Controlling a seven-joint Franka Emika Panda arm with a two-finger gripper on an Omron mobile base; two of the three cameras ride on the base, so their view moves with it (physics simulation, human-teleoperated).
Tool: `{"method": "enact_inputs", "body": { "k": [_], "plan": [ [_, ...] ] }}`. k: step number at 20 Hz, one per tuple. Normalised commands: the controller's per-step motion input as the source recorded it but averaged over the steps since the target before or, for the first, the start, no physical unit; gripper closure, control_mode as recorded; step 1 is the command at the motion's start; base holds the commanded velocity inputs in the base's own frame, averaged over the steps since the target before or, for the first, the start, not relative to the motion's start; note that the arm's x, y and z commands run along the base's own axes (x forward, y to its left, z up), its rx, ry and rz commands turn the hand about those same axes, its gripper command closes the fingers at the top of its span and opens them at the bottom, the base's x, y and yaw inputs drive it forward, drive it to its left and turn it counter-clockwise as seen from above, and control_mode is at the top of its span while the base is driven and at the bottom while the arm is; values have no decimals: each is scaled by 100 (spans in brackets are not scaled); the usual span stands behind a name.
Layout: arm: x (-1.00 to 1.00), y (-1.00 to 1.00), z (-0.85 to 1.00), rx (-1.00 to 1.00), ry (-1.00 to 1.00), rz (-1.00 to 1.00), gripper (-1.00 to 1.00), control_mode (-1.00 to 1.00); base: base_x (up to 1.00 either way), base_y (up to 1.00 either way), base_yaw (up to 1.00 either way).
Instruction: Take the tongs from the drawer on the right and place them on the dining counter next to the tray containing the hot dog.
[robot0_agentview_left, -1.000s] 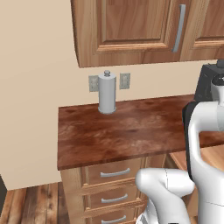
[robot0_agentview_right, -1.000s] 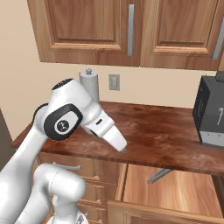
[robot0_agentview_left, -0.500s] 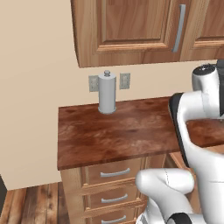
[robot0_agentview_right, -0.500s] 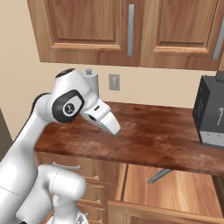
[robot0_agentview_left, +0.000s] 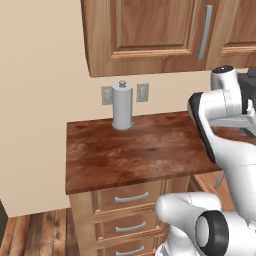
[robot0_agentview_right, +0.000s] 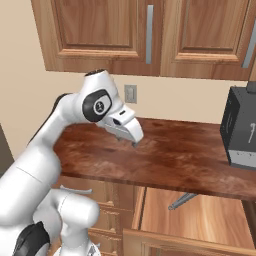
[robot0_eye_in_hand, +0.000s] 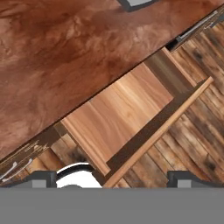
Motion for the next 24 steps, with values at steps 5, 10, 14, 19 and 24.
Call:
{"method": "enact_inputs", "body": {
  "k": [5, 10, 14, 19, 24],
  "plan": [
    [31, -3, -37, 9, 12, -3, -100, -100, 0, 0, 0],
    [29, -19, -39, 15, 10, -7, -100, -100, 0, 0, 0],
    [21, -37, -41, 23, 6, -8, -100, -100, 0, 0, 0],
    [0, -46, -47, 24, 0, -8, -100, -100, 0, 0, 0],
    [-5, -20, -39, 9, 0, -3, -100, -100, 0, 0, 0]
  ]
}}
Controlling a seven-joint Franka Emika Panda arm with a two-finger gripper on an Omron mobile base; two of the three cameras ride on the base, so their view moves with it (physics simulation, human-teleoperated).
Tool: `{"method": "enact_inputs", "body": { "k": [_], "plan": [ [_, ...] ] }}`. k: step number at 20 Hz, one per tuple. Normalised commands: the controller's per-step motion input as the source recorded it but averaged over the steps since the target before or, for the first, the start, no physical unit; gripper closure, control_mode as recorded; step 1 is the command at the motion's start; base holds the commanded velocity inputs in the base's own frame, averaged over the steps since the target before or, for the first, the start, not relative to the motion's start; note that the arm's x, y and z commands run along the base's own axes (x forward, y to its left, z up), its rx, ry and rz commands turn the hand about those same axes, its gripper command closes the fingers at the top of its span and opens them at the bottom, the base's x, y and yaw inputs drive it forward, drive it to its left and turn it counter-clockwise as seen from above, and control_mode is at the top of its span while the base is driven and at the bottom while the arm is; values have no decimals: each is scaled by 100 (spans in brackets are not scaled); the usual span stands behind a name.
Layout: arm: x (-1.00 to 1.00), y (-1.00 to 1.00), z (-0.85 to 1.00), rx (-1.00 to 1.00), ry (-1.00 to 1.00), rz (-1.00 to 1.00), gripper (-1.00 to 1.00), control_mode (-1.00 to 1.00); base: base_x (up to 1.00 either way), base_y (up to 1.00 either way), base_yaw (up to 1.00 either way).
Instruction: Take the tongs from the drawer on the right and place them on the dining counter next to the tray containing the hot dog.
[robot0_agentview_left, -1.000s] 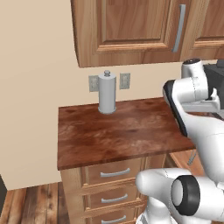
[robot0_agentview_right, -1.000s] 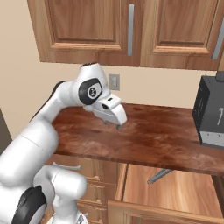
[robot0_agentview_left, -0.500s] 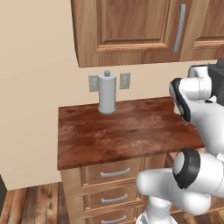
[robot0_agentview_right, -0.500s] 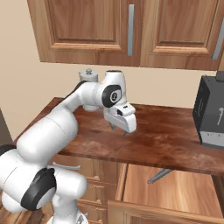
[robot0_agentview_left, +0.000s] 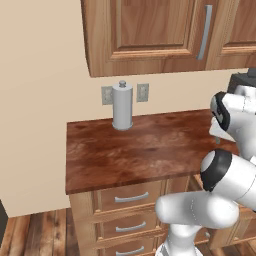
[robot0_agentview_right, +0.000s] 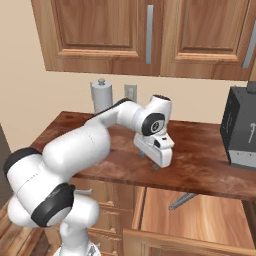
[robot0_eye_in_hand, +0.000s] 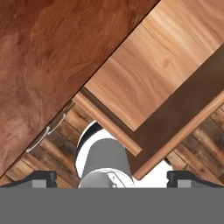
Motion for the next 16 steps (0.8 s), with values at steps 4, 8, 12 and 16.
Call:
{"method": "enact_inputs", "body": {
  "k": [4, 8, 12, 16],
  "plan": [
    [-6, 0, -32, 0, 0, 0, -100, -100, 0, 0, 0],
    [0, -3, -57, 0, 0, 0, -100, -100, 0, 0, 0],
    [0, 0, -61, -9, 0, -5, -100, -100, 0, 0, 0],
    [-6, -6, -39, -10, 0, -19, -100, -100, 0, 0, 0]
  ]
}}
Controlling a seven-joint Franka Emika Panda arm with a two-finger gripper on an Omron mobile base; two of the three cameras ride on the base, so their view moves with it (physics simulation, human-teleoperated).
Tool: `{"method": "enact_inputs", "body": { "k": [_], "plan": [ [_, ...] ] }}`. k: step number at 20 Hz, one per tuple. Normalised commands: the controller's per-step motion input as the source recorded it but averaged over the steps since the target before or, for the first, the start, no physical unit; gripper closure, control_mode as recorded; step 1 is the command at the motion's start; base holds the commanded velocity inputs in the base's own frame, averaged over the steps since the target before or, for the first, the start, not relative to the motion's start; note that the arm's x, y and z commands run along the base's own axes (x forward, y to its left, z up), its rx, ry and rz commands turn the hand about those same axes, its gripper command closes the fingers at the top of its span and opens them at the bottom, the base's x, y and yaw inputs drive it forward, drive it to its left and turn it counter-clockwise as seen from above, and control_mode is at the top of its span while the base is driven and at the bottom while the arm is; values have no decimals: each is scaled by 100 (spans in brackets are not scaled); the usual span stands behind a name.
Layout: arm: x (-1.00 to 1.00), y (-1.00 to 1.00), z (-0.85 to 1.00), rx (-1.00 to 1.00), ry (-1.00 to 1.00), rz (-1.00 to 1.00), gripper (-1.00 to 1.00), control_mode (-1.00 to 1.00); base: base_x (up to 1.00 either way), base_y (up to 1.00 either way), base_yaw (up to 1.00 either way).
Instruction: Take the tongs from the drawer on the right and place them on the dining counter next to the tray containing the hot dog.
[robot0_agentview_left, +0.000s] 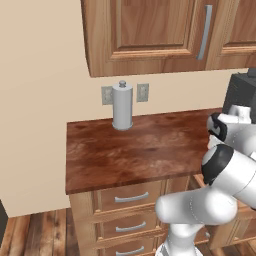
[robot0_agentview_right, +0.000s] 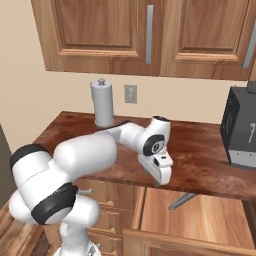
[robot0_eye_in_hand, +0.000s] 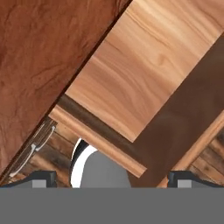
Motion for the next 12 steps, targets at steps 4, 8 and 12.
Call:
{"method": "enact_inputs", "body": {
  "k": [4, 8, 12],
  "plan": [
    [-21, -10, -26, -7, 0, -27, -100, -100, 0, 0, 0],
    [-37, -16, -14, -1, 0, -31, -100, -100, 0, 0, 0],
    [-22, -22, -10, 0, 3, -28, -100, -100, 0, 0, 0]
  ]
}}
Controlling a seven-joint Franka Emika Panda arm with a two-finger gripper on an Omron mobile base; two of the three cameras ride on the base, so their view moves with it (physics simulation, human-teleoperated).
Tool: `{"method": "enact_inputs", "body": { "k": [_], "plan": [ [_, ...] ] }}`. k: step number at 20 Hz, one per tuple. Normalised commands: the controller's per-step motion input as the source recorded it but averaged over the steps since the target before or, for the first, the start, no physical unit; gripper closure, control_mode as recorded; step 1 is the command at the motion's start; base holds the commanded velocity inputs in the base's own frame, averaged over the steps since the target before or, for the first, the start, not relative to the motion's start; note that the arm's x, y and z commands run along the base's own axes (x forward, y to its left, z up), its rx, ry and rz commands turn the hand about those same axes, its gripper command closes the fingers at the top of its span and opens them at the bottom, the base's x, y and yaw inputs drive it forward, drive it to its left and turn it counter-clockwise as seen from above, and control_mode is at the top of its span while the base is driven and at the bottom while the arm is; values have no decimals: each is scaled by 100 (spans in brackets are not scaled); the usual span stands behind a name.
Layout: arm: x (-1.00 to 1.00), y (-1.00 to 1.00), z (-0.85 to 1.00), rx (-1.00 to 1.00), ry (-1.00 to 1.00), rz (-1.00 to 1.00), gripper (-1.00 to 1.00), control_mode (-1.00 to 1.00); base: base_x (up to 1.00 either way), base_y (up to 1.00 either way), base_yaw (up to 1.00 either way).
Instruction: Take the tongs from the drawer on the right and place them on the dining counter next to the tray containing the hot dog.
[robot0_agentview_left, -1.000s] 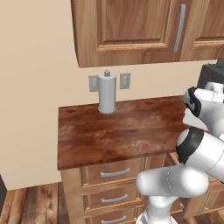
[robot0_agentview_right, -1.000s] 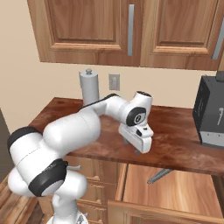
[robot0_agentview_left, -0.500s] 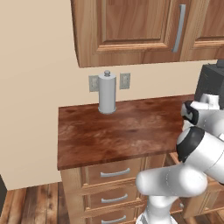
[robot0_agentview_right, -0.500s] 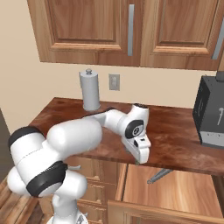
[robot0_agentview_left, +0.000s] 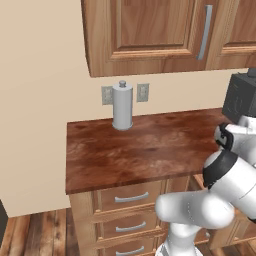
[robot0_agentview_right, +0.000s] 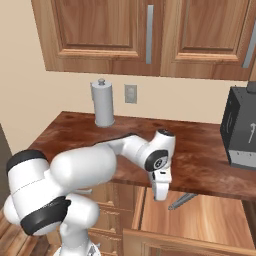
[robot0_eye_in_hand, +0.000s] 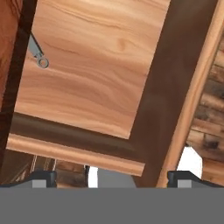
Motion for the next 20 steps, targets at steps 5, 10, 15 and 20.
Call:
{"method": "enact_inputs", "body": {
  "k": [5, 10, 15, 20],
  "plan": [
    [-5, -16, -21, 0, 5, -25, -100, -100, 0, 0, 0],
    [-2, -4, -24, -2, 7, -21, -100, -100, 0, 0, 0],
    [-22, -3, -28, -4, 1, -18, -100, -100, 0, 0, 0],
    [-34, -4, -32, -6, 0, -12, -100, -100, 0, 0, 0]
  ]
}}
